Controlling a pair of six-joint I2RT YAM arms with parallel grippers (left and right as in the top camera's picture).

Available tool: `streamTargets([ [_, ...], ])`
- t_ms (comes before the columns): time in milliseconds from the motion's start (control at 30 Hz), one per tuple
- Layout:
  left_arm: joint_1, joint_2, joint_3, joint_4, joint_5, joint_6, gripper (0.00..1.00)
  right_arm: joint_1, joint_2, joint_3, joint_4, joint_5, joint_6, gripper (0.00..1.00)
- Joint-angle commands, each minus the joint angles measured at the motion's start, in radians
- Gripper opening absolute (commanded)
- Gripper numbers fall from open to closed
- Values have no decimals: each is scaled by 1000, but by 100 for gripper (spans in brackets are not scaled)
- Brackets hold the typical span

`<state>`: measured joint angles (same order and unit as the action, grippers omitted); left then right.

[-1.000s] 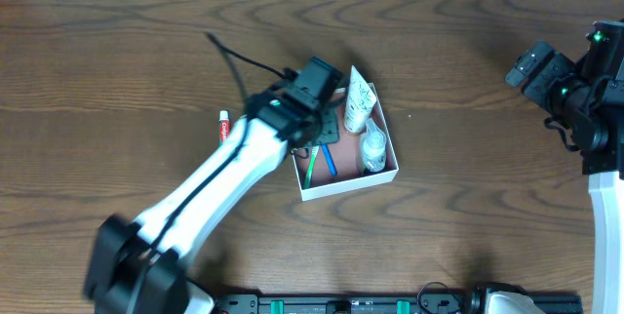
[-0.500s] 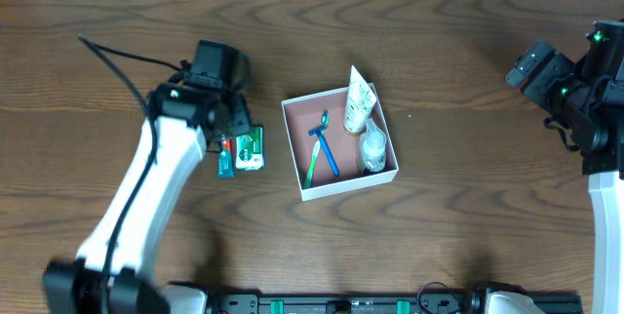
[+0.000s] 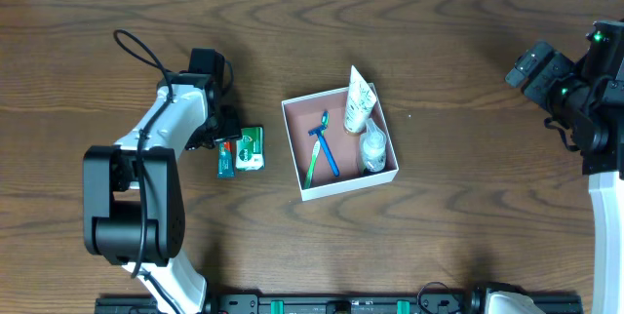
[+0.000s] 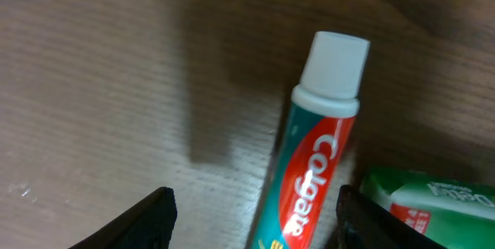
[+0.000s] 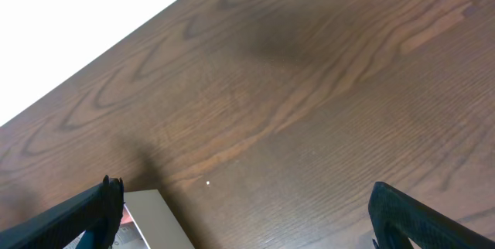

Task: Pack container
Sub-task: 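Grasp the Colgate toothpaste tube with the left gripper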

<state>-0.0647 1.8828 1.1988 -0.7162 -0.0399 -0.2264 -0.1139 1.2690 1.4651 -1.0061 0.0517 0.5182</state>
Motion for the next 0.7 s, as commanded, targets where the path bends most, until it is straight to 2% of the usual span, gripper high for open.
streamTargets([
  [0,3,16,-5,8,14,64,66,-5,1,11,-1,0,12,99],
  [133,3,48,-5,27,13,76,60,-5,1,11,-1,0,12,99],
  [433,3,82,-1,21,14,76,27,-5,1,11,-1,0,13,99],
  [567,0,11,44,-71,14,75,15,-5,1,11,-1,0,13,99],
  [667,-11,-87,96,-166,14,73,13,-5,1,11,-1,0,13,99],
])
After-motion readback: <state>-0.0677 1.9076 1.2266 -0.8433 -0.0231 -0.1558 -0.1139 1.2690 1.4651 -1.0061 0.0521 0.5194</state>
